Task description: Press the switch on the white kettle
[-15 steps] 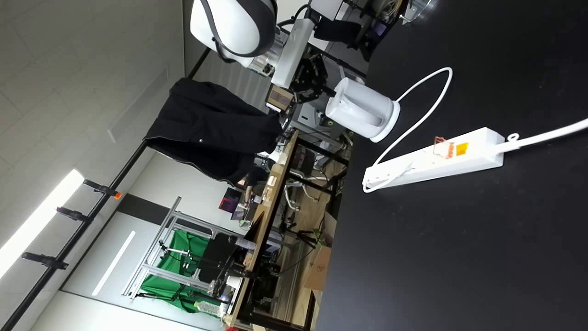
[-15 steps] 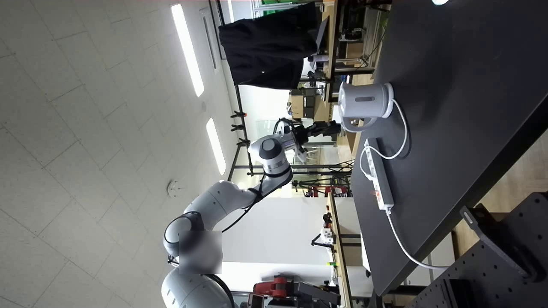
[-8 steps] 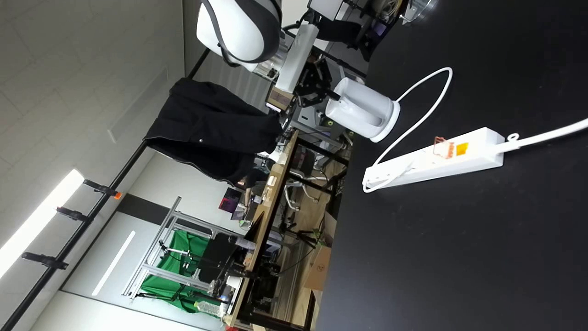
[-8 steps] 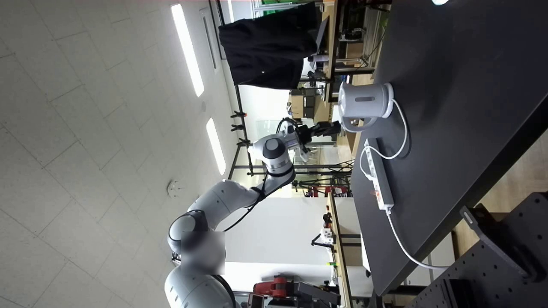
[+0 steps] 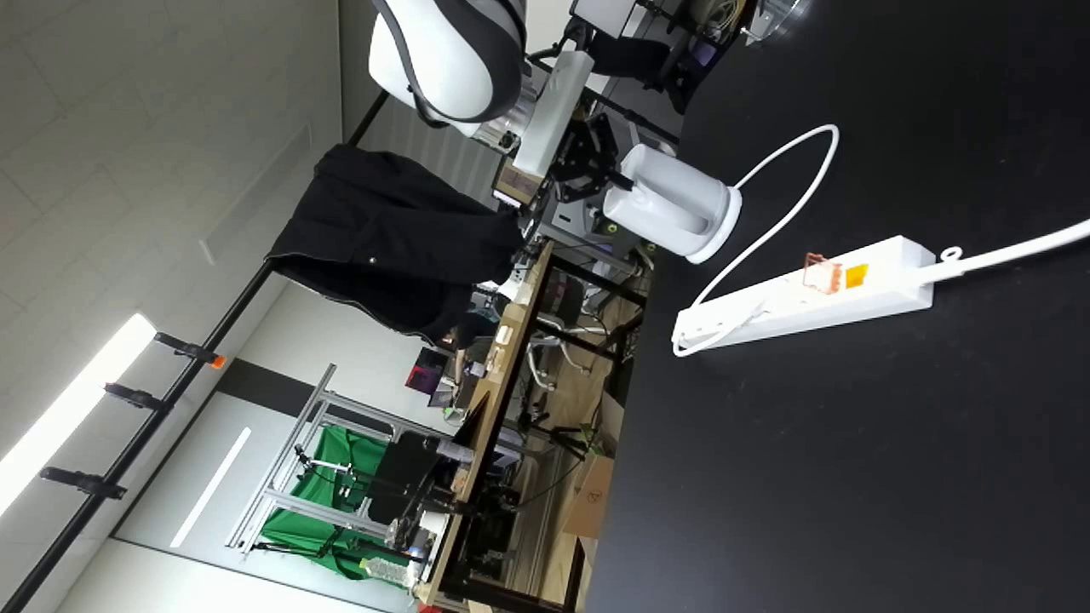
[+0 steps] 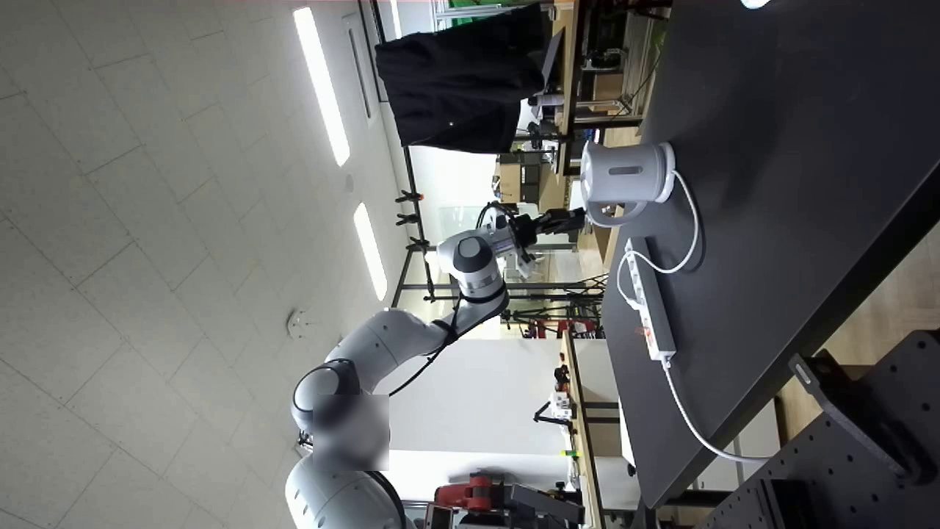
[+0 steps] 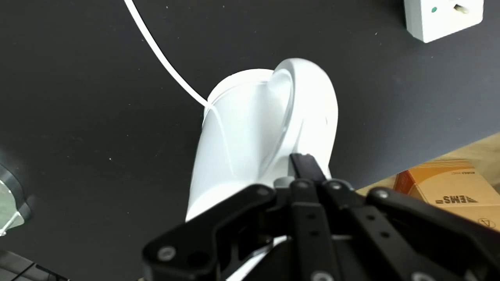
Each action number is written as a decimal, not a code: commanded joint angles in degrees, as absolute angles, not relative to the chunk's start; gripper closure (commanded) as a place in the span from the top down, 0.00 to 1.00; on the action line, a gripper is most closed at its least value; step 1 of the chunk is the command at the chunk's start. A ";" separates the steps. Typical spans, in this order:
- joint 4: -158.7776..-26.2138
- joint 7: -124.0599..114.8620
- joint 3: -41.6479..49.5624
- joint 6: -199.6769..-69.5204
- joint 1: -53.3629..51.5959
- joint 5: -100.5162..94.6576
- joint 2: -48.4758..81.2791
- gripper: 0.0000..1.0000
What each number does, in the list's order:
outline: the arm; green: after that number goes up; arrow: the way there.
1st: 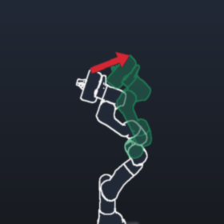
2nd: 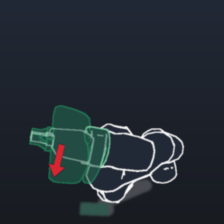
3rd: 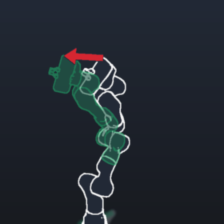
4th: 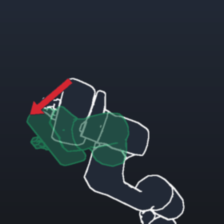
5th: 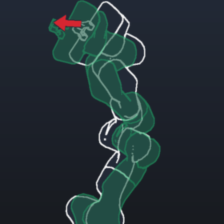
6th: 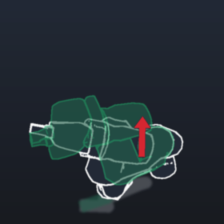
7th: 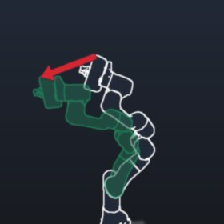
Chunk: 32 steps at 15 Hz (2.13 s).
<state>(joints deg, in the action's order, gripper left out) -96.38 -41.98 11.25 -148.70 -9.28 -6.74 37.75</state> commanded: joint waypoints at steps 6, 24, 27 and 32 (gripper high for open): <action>-93.17 -44.84 13.46 -147.65 -10.26 -6.43 40.92 0.00; -101.09 -39.83 11.09 -143.36 -9.80 -5.82 22.75 0.27; -103.75 -39.00 10.08 -140.66 -9.02 -6.83 18.80 0.46; -108.21 -38.15 9.28 -134.59 -7.85 -9.19 13.12 0.80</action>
